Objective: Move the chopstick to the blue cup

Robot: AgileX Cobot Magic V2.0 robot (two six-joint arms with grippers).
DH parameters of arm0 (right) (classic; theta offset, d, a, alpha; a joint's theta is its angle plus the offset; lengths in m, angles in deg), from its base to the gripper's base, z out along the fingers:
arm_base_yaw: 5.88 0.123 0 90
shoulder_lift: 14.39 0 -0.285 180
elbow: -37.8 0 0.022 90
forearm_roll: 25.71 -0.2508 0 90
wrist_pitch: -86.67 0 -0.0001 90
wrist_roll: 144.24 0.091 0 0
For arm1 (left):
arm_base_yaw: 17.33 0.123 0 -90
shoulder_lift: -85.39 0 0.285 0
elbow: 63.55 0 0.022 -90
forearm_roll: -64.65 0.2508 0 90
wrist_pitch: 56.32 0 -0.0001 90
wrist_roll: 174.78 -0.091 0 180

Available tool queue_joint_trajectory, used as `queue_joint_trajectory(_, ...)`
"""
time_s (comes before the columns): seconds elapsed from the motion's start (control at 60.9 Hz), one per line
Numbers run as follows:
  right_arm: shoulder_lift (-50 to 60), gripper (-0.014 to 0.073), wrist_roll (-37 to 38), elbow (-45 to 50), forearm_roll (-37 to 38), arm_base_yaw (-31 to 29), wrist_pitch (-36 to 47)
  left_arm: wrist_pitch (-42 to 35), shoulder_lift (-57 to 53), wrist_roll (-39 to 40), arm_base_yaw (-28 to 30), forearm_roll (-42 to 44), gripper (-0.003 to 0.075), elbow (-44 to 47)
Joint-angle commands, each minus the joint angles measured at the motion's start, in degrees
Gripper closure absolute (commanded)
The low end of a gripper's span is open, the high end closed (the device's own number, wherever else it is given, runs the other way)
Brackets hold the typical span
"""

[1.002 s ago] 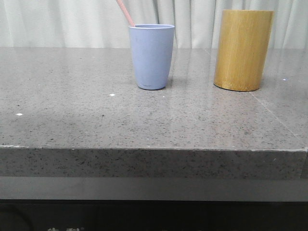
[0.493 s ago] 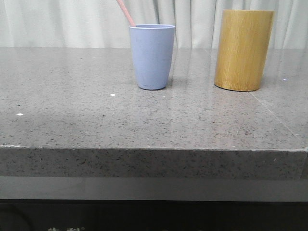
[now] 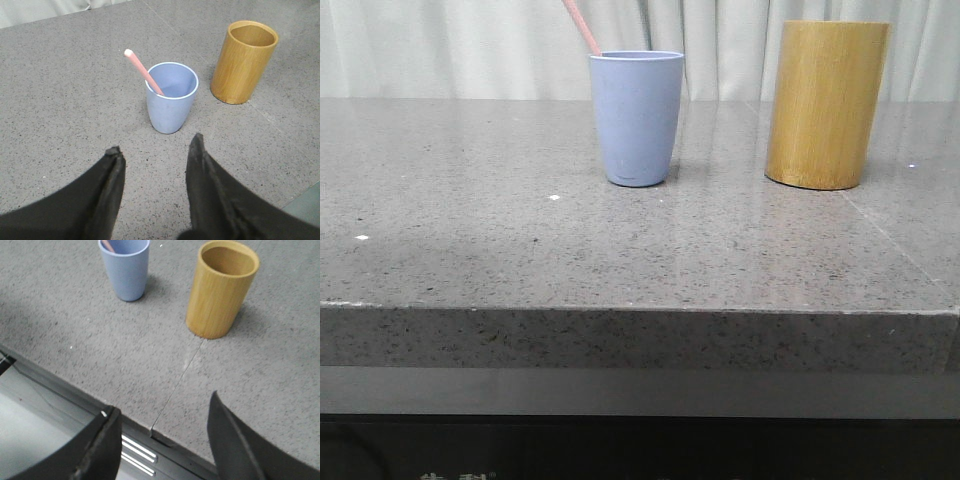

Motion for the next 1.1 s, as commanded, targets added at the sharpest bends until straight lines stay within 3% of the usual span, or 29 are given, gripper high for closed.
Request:
queue_joint_trajectory(0.0,-0.22,0.0180,0.57,-0.61,0.43,0.55,3.25,-4.39,-0.47,0.42,0.05,-0.40,0.0428,-1.31)
queue_joint_trajectory(0.148,-0.28,0.0180,5.33,-0.23,2.78,0.00,4.63,-4.39,-0.47,0.42,0.05,-0.40,0.0428,-1.31)
queue_joint_trajectory(0.345,-0.28,0.0204,5.92,-0.23,2.54,0.00,7.48,-4.39,-0.47,0.42,0.05,0.80,0.0433,-1.31)
queue_joint_trajectory(0.443,-0.28,0.0312,5.92,-0.23,2.54,0.00,6.92,-4.39,-0.47,0.42,0.05,1.70,0.0507,-1.31)
queue_joint_trajectory(0.509,-0.28,0.0466,5.92,-0.23,2.54,0.00,6.58,-4.39,-0.47,0.42,0.05,1.98,0.0634,-1.31)
queue_joint_trajectory(0.591,-0.28,0.0575,5.92,-0.23,2.54,0.00,6.56,-4.39,-0.47,0.42,0.05,1.98,0.0734,-1.31)
queue_joint_trajectory(0.69,-0.28,0.0669,5.92,-0.23,2.54,0.00,6.53,-4.54,-0.47,0.42,0.05,2.11,0.0739,-1.31)
queue_joint_trajectory(1.084,-0.34,0.0662,5.92,-0.23,2.54,0.00,5.80,-4.54,-0.47,0.42,0.05,2.11,0.0739,-1.31)
